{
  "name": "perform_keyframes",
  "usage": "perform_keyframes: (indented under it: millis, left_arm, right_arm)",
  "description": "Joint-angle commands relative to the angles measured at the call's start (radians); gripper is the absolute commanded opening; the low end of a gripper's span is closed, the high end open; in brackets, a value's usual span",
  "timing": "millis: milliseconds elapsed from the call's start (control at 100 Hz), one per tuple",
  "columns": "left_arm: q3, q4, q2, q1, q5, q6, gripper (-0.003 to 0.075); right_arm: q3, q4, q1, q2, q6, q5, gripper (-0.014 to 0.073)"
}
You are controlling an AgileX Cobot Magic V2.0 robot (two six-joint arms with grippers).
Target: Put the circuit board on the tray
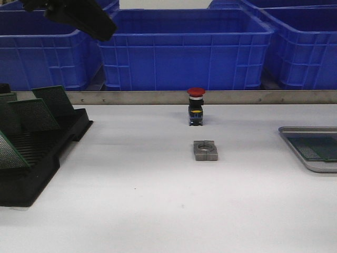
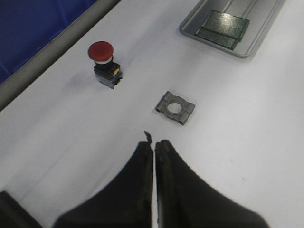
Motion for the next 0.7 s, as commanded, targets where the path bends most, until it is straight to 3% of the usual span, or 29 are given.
perform_keyframes:
  millis: [0, 300, 690]
  left_arm:
    - [-0.026, -0.046, -0.049, 0.018, -0.052, -0.079, -0.0020]
    - [0.075, -0.043, -0.160, 0.031, -0.349, -0.273, -0.0020]
    - [0.362, -0.066, -0.437, 0.031, -0.709, -0.344, -0.0020]
  right_arm:
    - [0.025, 0.039, -0.003, -0.094, -0.023, -0.089, -0.0060]
    - [0.147, 0.038, 0.056, -0.321, -0.034, -0.372, -0.0060]
    - [0.205, 0.031, 0.289, -0.495, -0.102, -0.490, -0.0060]
